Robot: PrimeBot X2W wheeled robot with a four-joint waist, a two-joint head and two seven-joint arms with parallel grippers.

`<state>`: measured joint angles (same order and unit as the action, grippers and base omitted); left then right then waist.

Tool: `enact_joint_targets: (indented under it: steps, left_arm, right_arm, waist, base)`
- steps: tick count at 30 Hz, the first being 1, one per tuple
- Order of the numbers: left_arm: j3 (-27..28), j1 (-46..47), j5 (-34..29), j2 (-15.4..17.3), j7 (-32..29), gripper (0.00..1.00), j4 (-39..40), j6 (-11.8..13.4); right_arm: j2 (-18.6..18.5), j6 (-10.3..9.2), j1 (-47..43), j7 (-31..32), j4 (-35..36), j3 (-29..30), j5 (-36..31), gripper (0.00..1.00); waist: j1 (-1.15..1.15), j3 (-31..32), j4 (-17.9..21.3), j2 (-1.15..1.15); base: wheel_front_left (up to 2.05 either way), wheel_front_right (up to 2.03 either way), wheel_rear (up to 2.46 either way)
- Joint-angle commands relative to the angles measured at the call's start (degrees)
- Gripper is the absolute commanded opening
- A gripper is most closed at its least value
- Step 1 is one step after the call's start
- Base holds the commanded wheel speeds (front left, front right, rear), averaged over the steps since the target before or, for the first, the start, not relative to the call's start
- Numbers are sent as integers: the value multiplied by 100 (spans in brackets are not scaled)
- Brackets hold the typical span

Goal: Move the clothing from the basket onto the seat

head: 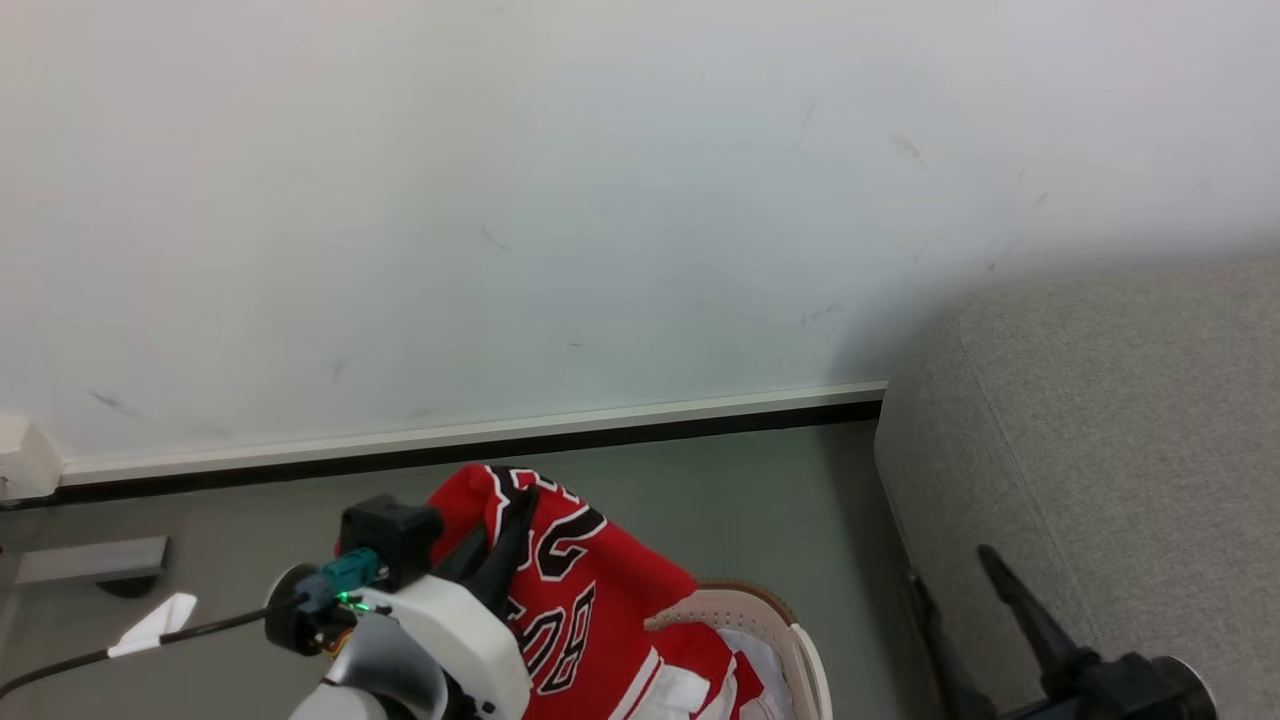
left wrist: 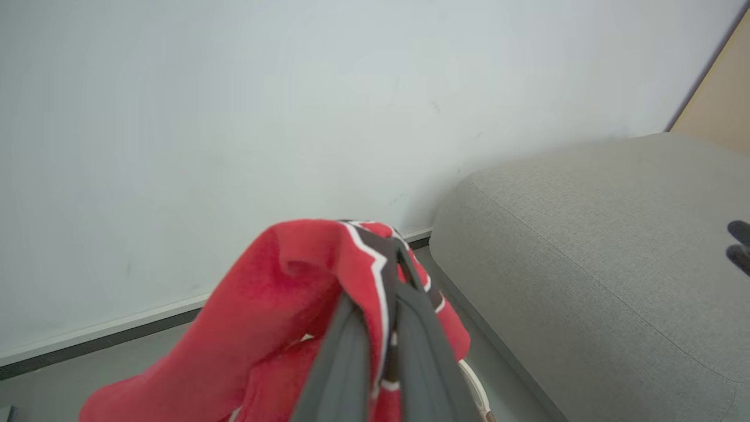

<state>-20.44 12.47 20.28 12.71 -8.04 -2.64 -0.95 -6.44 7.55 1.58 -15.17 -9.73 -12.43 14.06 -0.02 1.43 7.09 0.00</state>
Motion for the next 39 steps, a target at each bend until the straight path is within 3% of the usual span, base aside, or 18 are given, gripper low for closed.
enact_joint_targets:
  steps: [1, 9, 15, 20, 28, 30, 35, 36, 38, 39]
  left_arm:
    - [-9, -67, 70, 48, -41, 0, 142, -2]
    - [-366, 3, 76, 90, -327, 0, 614, -234]
    - [-787, 168, 87, 120, -501, 0, 743, -454]
    - [-1149, 349, 130, 44, -553, 0, 755, -554]
    - [-1632, 444, 358, -47, -501, 0, 743, -619]
    - [-1711, 442, 429, -46, -481, 0, 742, -630]
    - [-1759, 461, 427, -5, -378, 0, 645, -619]
    - [-1735, 463, 393, 2, -338, 11, 611, -578]
    - [-1693, 436, 342, 24, -277, 54, 520, -522]
    - [-1685, 414, 336, 36, -274, 93, 465, -508]
  right_arm:
    - [-209, -12, 180, 2, 5, -348, 155, 100]
    - [-1406, -13, 1401, 388, 158, -2535, 951, 100]
    - [-1929, -12, 2508, 760, 294, -3925, 1603, 100]
    - [-2062, -13, 3160, 894, 219, -4788, 2125, 100]
    - [-1847, -12, 3490, 751, -293, -5480, 2825, 100]
    - [-1787, -13, 3531, 711, -432, -5582, 2984, 0]
    - [-1773, -13, 3604, 428, -610, -5640, 3382, 0]
    - [-1794, -13, 3617, 380, -638, -5631, 3423, 0]
    - [-1848, -13, 3622, 295, -693, -5580, 3479, 0]
    - [-1882, -14, 3623, 266, -722, -5548, 3508, 0]
  waist:
    - [2, -5, -4, 0]
    - [2, -18, -50, 0]
    - [2, -25, -130, 0]
    - [2, -10, -217, 0]
    - [2, 29, -287, 0]
    - [2, 36, -293, 0]
    - [2, 19, -267, 0]
    - [2, 15, -246, 0]
    - [2, 4, -191, 0]
    - [2, -2, -160, 0]
  base:
    - [0, 0, 0]
    - [0, 0, 0]
    - [0, 0, 0]
    - [0, 0, 0]
    - [0, 0, 0]
    - [0, 0, 0]
    - [0, 0, 0]
    - [0, 0, 0]
    - [0, 0, 0]
    - [0, 0, 0]
